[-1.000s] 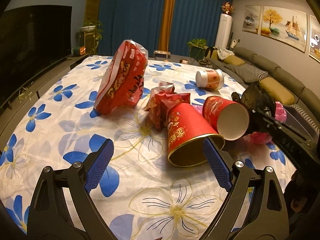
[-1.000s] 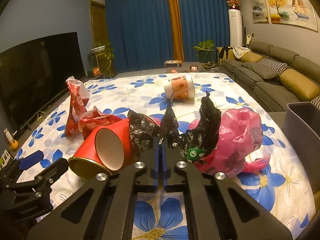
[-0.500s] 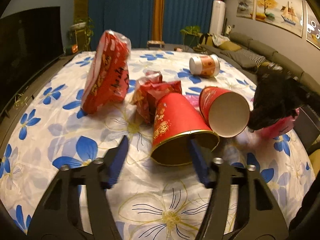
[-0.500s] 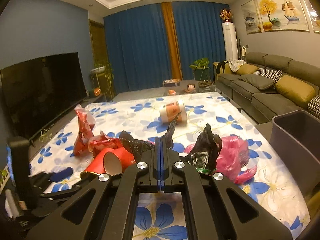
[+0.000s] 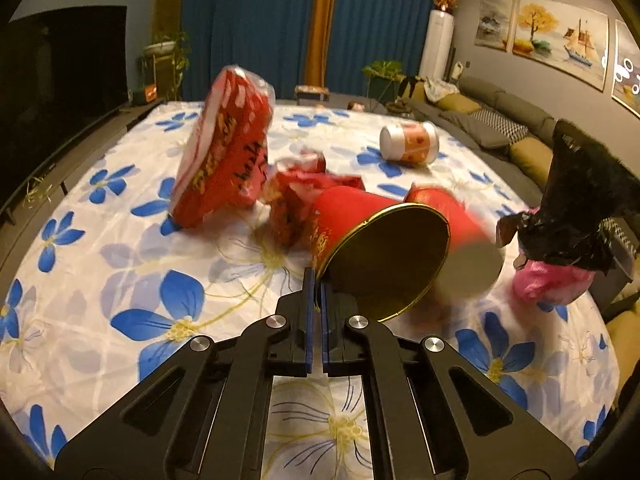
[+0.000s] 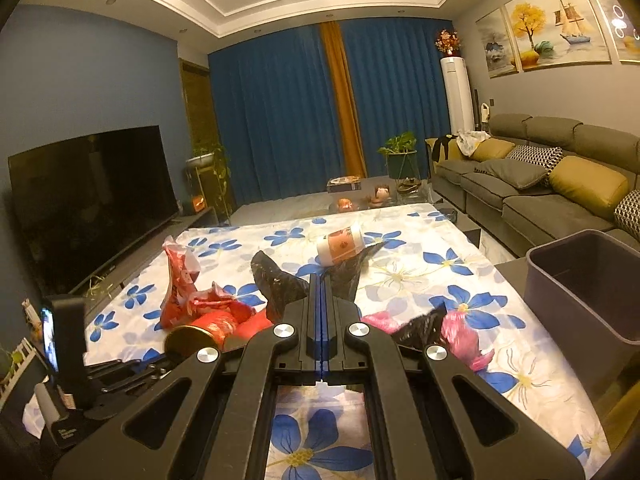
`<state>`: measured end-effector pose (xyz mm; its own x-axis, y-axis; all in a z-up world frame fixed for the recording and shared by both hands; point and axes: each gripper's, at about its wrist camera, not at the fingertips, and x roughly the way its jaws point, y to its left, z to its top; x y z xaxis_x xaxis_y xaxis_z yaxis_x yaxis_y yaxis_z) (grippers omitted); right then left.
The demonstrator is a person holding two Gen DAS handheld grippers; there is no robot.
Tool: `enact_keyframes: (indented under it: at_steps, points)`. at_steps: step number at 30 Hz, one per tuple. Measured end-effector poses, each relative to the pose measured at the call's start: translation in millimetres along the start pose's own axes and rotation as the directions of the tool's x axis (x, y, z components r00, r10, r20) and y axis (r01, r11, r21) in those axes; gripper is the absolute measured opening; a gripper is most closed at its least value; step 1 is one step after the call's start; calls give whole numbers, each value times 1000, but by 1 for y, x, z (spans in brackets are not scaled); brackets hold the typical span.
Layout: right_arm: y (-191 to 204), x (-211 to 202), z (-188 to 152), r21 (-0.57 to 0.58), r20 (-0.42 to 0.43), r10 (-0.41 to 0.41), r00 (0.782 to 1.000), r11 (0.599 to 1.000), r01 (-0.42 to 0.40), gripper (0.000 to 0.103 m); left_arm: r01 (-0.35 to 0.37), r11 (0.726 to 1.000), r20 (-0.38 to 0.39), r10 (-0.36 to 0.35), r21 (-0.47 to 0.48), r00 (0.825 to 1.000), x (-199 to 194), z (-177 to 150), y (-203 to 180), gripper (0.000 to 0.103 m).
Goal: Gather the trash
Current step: 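Carry the red cup with the left tool while the right carries the black bag to the bin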
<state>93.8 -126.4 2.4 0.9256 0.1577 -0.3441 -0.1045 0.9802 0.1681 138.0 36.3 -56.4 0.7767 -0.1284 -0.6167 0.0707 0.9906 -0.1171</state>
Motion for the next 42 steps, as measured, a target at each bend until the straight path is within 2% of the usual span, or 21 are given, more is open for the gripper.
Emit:
enact_keyframes:
  at_steps: [11,29,42]
  points:
    - [-11,-19,9,15,31,-3,1000,1000,3,1,25,1000,113,-24,-13,993,-47,14,1,2]
    - [-38,-43,24,46,73,-16,997,999,13,1,58,997,134,-64,43,989,-56,21,-36,2]
    - [-55,-58,33,59,101,-33,994,998,27,1,117,988,150,-131,102,980,-56,35,-78,2]
